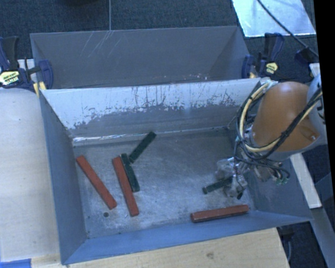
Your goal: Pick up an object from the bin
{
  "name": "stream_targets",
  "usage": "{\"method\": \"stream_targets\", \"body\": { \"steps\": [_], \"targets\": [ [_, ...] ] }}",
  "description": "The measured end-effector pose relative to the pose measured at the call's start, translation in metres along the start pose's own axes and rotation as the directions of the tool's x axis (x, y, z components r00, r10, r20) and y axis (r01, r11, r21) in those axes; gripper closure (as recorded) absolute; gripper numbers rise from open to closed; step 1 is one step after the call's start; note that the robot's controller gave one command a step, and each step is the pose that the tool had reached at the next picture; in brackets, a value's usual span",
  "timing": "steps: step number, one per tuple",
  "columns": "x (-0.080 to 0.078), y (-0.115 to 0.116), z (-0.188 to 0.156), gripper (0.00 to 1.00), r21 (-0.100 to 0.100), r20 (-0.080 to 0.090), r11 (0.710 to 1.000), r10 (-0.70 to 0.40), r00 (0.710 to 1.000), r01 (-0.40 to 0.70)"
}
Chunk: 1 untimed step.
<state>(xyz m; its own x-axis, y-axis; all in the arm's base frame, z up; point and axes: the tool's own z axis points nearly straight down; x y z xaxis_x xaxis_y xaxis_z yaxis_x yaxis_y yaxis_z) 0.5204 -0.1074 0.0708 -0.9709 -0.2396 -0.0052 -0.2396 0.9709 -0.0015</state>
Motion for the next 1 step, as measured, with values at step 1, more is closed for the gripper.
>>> {"method": "stream_targets", "body": {
  "steps": [1],
  "targets": [
    [-0.0063, 0.0072, -0.1583, 1.00, 0.003, 0.007, 1.000, 0.014, 1.000, -0.014]
  ]
}}
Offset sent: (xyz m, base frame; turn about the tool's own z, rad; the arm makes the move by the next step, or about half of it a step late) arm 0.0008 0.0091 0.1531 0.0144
